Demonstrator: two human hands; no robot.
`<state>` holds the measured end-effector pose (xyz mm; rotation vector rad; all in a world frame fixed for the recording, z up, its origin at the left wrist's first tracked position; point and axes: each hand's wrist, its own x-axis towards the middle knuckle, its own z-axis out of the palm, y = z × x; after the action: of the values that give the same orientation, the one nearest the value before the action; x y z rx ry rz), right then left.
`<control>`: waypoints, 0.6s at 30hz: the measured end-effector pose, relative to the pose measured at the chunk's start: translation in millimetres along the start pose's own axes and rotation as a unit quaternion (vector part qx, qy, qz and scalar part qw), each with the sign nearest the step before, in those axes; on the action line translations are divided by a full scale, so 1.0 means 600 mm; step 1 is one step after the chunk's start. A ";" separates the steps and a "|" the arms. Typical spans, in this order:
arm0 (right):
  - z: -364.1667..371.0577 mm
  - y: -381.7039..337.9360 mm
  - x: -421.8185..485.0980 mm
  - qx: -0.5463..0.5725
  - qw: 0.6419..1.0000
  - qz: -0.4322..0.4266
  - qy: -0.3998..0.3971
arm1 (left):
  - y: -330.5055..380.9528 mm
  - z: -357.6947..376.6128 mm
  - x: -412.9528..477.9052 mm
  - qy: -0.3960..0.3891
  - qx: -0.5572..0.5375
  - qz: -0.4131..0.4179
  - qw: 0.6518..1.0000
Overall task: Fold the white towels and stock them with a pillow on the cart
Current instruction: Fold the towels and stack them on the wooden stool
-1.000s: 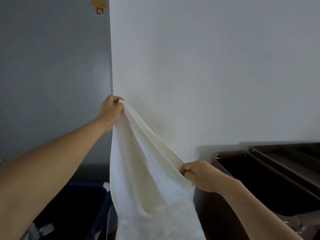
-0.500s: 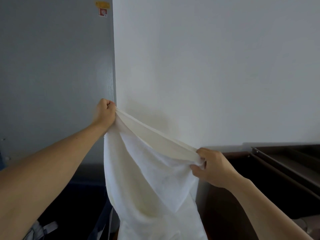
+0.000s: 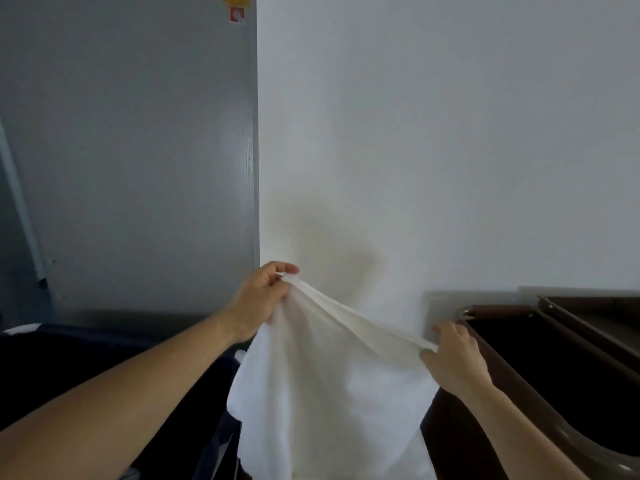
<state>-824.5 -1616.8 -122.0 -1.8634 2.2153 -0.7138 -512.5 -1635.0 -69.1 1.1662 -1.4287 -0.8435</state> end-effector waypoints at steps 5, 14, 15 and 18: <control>0.034 -0.136 -0.056 0.201 0.973 -0.107 -0.036 | -0.049 0.096 -0.046 0.022 -0.061 -0.093 0.994; 0.069 -0.162 -0.071 0.316 0.946 -0.035 -0.063 | -0.063 0.131 -0.102 -0.046 -0.216 -0.137 0.966; 0.072 -0.160 -0.072 0.310 0.948 -0.038 -0.054 | -0.064 0.129 -0.103 -0.053 -0.229 -0.153 0.960; 0.076 -0.154 -0.075 0.290 0.954 -0.063 -0.050 | -0.061 0.118 -0.100 -0.072 -0.238 -0.192 0.949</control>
<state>-714.4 -1595.4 -127.9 -1.6894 1.5927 -1.1164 -575.9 -1594.2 -134.5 1.0282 -1.0325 -1.4808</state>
